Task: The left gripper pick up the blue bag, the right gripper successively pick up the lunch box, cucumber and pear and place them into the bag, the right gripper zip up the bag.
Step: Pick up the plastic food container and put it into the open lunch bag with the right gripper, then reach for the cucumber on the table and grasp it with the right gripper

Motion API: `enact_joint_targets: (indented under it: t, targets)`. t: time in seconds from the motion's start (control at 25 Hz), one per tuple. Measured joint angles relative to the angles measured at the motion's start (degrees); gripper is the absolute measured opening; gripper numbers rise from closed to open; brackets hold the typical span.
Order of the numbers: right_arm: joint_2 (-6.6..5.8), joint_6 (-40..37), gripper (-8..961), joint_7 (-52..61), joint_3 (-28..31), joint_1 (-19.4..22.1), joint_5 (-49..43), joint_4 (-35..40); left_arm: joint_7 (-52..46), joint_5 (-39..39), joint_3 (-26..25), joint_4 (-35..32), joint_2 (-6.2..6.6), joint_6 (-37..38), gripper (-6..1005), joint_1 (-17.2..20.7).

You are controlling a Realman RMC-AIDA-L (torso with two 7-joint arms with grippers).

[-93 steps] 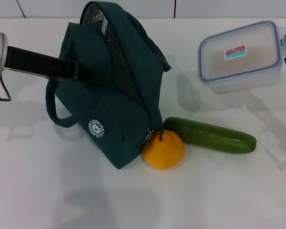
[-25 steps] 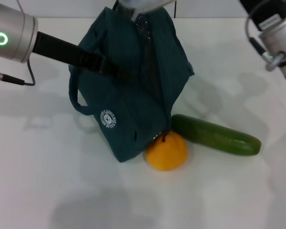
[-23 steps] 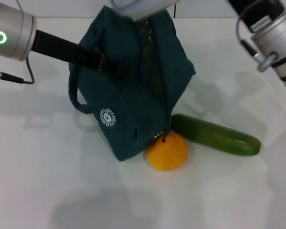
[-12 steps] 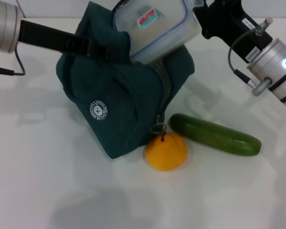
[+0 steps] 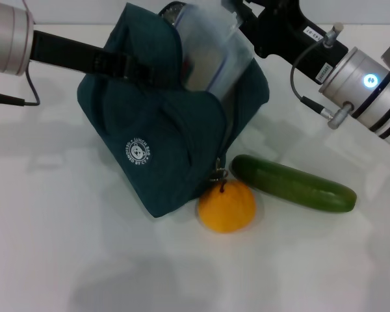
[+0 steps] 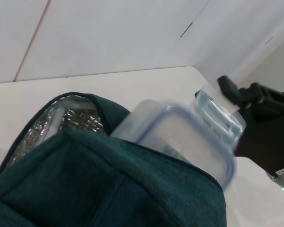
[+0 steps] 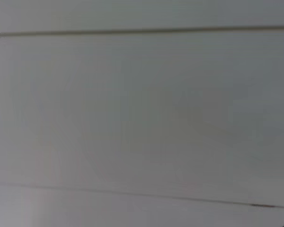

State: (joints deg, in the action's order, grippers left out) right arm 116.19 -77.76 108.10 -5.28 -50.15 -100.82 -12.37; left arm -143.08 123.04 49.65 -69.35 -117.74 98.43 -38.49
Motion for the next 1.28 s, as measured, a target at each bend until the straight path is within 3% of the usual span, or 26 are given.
enact_joint_targets:
  t: [0.32,0.52,0.6,0.64,0.8,0.84,0.88,1.12,1.28]
  targets:
    - [0.0,-3.72,292,0.44,0.81,1.0,0.38,2.88,0.19,-1.47,0.01,0.0,-0.14,0.0,37,0.84]
    - [-0.23,-7.15,378,0.23,0.69,3.23,0.07,8.35,0.76,-1.5,0.01,0.0,-0.13,-1.02,37,1.64]
    - [-0.37,-8.34,568,0.05,-0.24,4.4,-0.07,11.16,1.0,-1.5,0.01,0.0,-0.14,-1.78,37,1.99]
    - [-0.41,-8.94,608,-0.21,-1.45,5.19,-0.14,13.3,1.18,-1.51,0.01,0.07,-0.18,-2.31,37,2.29]
    - [-0.65,-9.52,766,-3.38,-8.52,7.92,-0.15,20.65,1.86,-1.51,0.0,0.62,-0.38,-4.64,37,3.61]
    - [-0.65,-9.52,782,-3.38,-8.52,7.92,-0.15,20.65,2.09,-1.53,0.0,0.78,-0.55,-5.31,37,4.08]
    - [-0.86,-9.33,797,-6.74,-14.39,9.53,-0.08,25.36,2.36,-1.52,0.0,0.96,-0.76,-5.96,37,4.53]
    - [-1.26,-8.26,859,-10.94,-27.32,13.1,-0.15,37.26,3.27,-2.48,-0.09,1.49,-1.35,-8.63,37,6.24]
    - [-3.69,-3.31,856,-10.83,-40.83,14.11,-2.03,46.01,4.72,-4.37,-1.14,2.2,-1.41,-8.96,37,6.94]
